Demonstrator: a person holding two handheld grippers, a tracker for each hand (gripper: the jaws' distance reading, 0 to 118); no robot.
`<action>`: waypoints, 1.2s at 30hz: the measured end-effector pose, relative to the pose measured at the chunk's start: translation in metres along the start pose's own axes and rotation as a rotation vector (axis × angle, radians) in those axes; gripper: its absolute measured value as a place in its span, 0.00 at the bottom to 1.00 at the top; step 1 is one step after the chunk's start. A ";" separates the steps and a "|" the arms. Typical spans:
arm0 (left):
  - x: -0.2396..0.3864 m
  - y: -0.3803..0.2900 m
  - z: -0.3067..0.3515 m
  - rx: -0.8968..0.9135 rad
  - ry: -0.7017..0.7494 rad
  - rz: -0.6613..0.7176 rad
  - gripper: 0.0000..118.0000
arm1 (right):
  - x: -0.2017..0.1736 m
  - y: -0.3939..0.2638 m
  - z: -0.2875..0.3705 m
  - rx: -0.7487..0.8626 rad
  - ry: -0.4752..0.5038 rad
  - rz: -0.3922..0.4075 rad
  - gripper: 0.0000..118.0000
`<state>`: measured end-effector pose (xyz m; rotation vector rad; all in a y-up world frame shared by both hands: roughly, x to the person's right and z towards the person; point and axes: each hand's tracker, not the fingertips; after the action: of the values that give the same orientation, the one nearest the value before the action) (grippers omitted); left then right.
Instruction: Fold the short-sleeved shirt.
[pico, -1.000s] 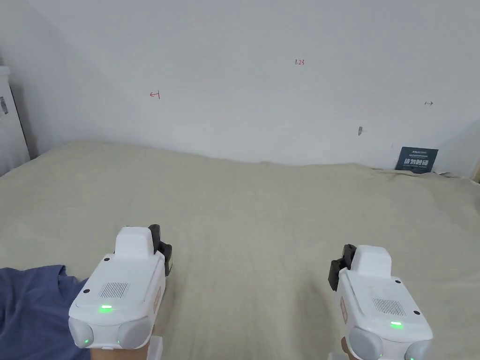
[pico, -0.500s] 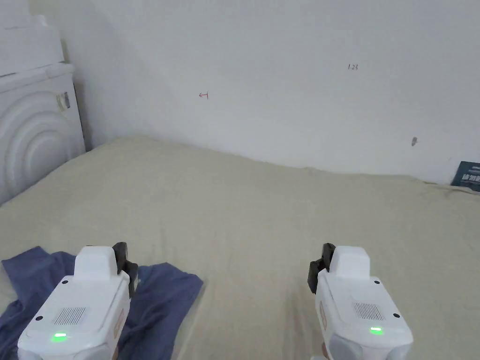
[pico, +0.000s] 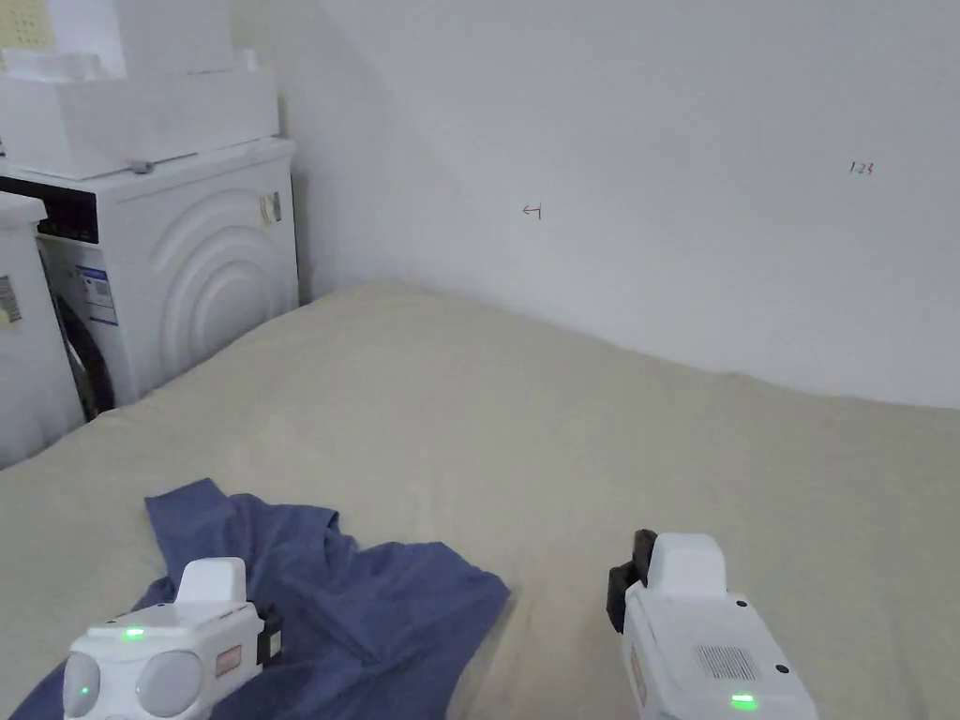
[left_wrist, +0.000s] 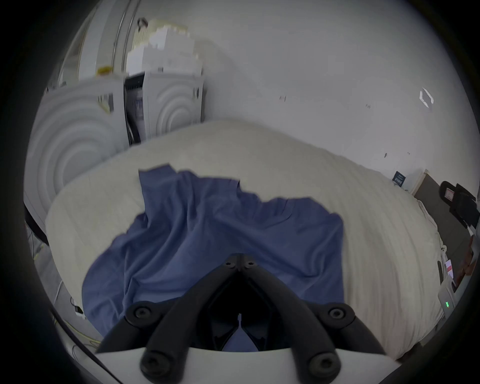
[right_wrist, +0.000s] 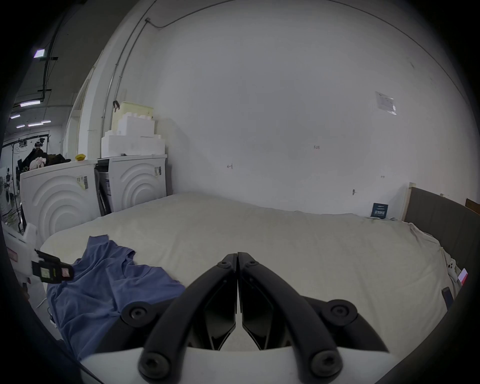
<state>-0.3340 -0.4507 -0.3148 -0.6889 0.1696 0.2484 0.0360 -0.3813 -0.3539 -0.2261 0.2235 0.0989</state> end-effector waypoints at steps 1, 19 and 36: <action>-0.004 0.000 -0.007 -0.022 0.012 0.007 0.02 | -0.002 -0.002 -0.002 -0.004 0.007 0.004 0.00; 0.051 -0.022 -0.019 -0.226 0.101 -0.249 0.33 | -0.007 -0.015 -0.008 -0.085 0.019 0.036 0.00; 0.038 0.001 0.005 -0.066 -0.005 -0.089 0.00 | 0.011 -0.019 -0.004 -0.092 -0.005 0.034 0.00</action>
<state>-0.2979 -0.4401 -0.3201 -0.7588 0.1258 0.1713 0.0485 -0.3997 -0.3565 -0.3132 0.2183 0.1432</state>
